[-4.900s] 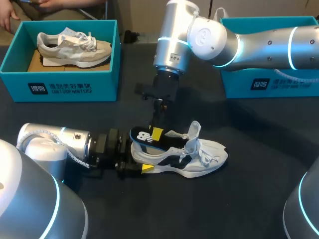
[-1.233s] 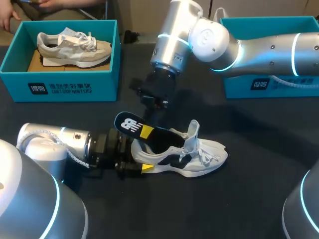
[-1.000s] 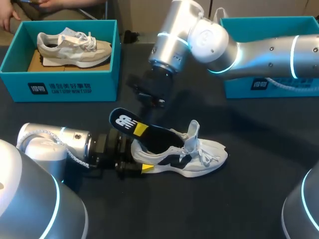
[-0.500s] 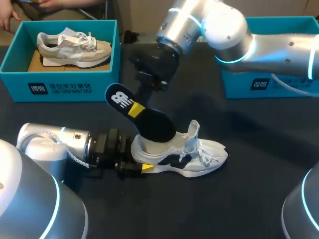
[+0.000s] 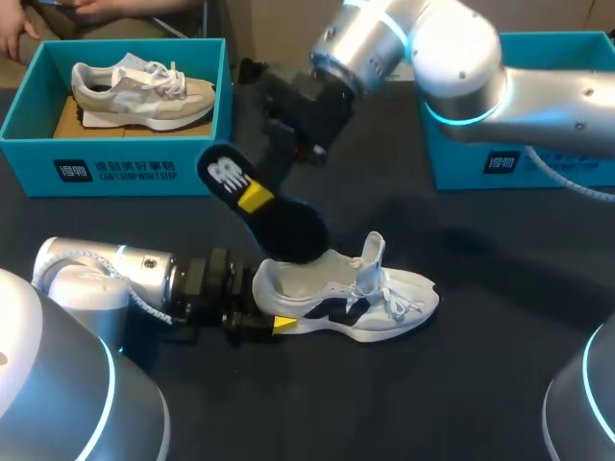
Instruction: Take the shoe out of the shoebox, open the shoe tongue, remove and reinsert the insole, then place the shoe into the shoebox
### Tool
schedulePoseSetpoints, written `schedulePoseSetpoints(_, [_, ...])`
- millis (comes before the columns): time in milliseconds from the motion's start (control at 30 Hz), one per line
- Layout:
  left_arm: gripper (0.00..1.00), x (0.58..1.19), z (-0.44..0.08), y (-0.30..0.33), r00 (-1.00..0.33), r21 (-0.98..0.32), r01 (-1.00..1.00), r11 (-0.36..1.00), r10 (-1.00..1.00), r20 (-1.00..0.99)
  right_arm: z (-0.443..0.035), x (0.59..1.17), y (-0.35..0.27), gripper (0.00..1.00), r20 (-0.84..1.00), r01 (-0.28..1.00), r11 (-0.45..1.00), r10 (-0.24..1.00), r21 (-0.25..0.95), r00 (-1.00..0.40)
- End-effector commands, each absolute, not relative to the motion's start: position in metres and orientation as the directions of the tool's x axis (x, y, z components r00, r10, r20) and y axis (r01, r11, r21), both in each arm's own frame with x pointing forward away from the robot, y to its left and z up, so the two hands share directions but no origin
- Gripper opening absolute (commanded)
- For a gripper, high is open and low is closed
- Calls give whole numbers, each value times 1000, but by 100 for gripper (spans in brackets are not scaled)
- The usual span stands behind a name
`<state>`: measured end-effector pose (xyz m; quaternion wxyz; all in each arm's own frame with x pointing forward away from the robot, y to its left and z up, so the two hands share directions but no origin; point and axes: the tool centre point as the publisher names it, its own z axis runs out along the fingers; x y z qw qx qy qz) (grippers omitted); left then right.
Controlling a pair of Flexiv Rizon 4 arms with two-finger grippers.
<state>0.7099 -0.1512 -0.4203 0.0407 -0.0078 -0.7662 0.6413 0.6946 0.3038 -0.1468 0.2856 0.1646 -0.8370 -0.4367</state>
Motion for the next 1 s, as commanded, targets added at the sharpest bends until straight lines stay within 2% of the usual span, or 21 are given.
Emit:
schedulePoseSetpoints(33, [0,710,-421,-152,-997,-983,-41,177,63,53,-107,669,284,0,323,-5,621,-414,784,-851])
schedulePoseSetpoints(467, [0,710,-421,-152,-997,-983,-41,177,63,53,-107,669,284,0,323,-5,621,-414,784,-851])
schedulePoseSetpoints(633, [0,710,-421,-152,-997,-983,-41,177,63,53,-84,662,255,0,293,91,505,-338,858,-894])
schedulePoseSetpoints(733, [0,710,-421,-152,-997,-983,-41,177,63,53,-65,644,235,0,266,96,445,-339,891,-903])
schedulePoseSetpoints(1000, [0,710,-421,-152,-997,-983,-41,177,63,53,-65,644,235,0,266,96,445,-339,891,-903])
